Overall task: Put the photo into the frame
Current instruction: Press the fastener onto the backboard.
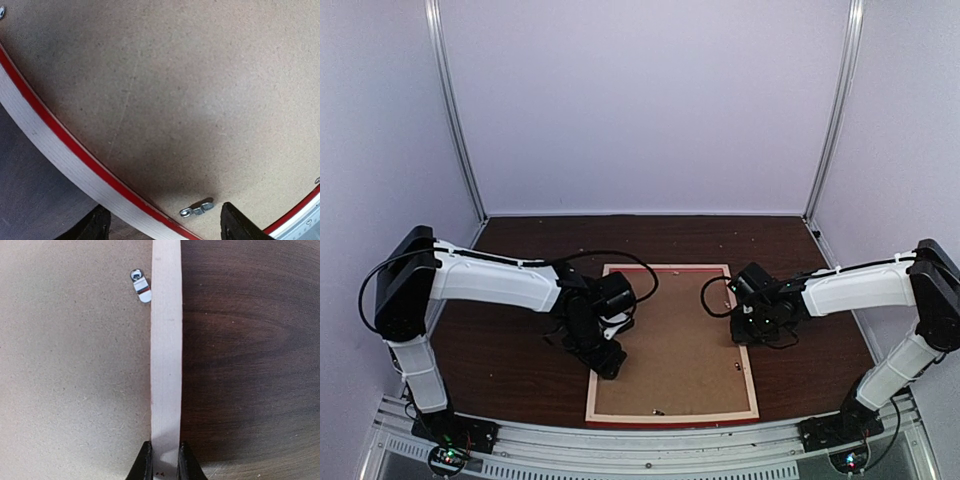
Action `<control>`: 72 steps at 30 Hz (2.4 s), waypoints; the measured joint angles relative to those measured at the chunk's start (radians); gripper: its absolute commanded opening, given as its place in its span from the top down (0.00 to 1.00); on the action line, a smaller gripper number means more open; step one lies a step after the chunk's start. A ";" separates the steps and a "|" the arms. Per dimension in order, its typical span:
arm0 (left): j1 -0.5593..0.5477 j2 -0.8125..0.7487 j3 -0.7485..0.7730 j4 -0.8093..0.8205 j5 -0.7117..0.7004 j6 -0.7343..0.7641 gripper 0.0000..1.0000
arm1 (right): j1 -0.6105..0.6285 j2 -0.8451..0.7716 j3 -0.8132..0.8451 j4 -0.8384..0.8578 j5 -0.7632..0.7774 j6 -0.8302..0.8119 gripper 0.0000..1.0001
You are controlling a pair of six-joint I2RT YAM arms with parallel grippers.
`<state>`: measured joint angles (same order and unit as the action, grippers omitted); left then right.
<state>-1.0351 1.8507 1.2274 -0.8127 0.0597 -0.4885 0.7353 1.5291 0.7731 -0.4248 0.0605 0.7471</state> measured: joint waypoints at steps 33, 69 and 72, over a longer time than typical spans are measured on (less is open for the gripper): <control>0.000 0.009 -0.011 0.005 -0.066 0.018 0.47 | 0.000 0.001 -0.008 0.026 0.000 0.000 1.00; 0.022 -0.011 -0.040 0.026 -0.037 -0.037 0.33 | 0.000 0.015 -0.007 0.061 0.002 -0.007 1.00; 0.022 -0.027 -0.059 0.026 -0.037 -0.042 0.33 | 0.000 0.015 -0.007 0.061 0.003 -0.007 1.00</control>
<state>-1.0134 1.8240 1.1683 -0.7872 0.0223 -0.5301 0.7353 1.5444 0.7658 -0.3637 0.0631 0.7403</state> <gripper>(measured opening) 0.674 0.137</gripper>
